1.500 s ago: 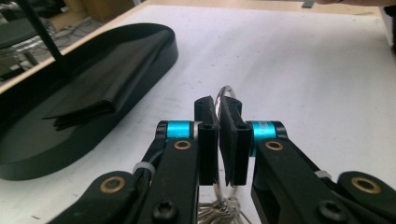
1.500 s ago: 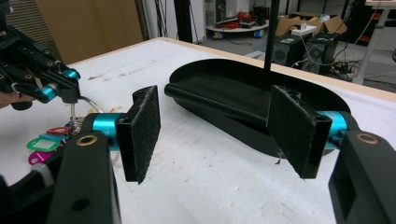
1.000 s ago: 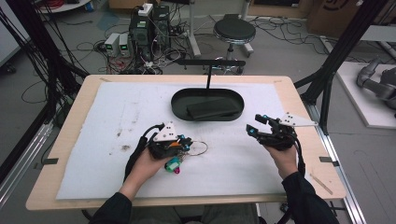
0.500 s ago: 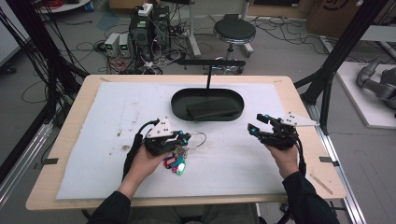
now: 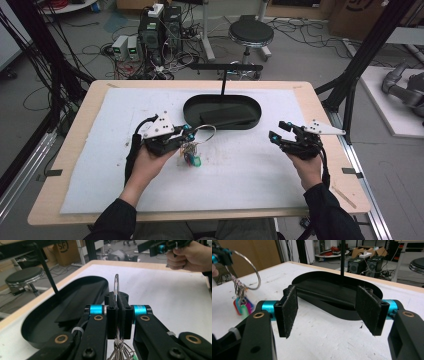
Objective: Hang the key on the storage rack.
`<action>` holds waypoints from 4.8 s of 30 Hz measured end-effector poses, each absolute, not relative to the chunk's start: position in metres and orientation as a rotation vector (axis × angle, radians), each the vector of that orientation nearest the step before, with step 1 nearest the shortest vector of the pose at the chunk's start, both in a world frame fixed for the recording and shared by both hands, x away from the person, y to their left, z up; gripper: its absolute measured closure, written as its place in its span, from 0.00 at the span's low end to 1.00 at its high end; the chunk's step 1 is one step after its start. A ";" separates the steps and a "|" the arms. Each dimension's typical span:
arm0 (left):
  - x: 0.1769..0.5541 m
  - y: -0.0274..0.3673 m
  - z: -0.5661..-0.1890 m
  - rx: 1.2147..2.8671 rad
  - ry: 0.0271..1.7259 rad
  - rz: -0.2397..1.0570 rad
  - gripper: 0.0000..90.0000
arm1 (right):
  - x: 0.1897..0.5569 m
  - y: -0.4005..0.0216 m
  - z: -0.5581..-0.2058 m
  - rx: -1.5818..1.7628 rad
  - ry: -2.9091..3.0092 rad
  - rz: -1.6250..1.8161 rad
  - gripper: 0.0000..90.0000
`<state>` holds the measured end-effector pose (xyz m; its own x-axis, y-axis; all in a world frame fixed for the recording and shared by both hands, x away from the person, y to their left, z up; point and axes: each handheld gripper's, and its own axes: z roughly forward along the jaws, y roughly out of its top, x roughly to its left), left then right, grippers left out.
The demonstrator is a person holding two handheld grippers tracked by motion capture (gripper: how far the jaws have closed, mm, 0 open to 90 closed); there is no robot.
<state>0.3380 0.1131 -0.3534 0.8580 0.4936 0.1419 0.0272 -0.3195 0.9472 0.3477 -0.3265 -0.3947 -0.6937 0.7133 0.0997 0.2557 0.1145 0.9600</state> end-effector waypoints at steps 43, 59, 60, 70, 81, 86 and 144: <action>0.432 0.119 -0.303 1.682 0.589 0.636 0.96 | 0.348 -0.334 -0.395 0.970 1.977 1.609 0.40; 0.468 0.116 -0.320 1.649 0.734 0.611 0.96 | 0.348 -0.338 -0.395 0.977 1.968 1.613 0.40; 0.470 0.116 -0.321 1.650 0.740 0.614 0.96 | 0.348 -0.338 -0.395 0.975 1.970 1.612 0.40; 0.479 0.118 -0.329 1.608 0.792 0.577 0.96 | 0.348 -0.338 -0.395 0.977 1.968 1.612 0.40; 0.481 0.121 -0.336 1.595 0.816 0.571 0.96 | 0.347 -0.339 -0.395 0.974 1.966 1.611 0.40; 0.481 0.119 -0.339 1.605 0.824 0.585 0.96 | 0.347 -0.339 -0.395 0.974 1.968 1.612 0.40; 0.306 0.207 -0.418 1.746 0.874 0.723 0.27 | 0.346 -0.356 -0.399 1.071 1.917 1.509 0.39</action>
<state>0.3056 0.2073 -0.4179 0.5583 0.8269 0.0673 0.2212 -0.2266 0.9485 0.3459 -0.3563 -0.3989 -0.5832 0.8063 0.0991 0.2860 0.0896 0.9540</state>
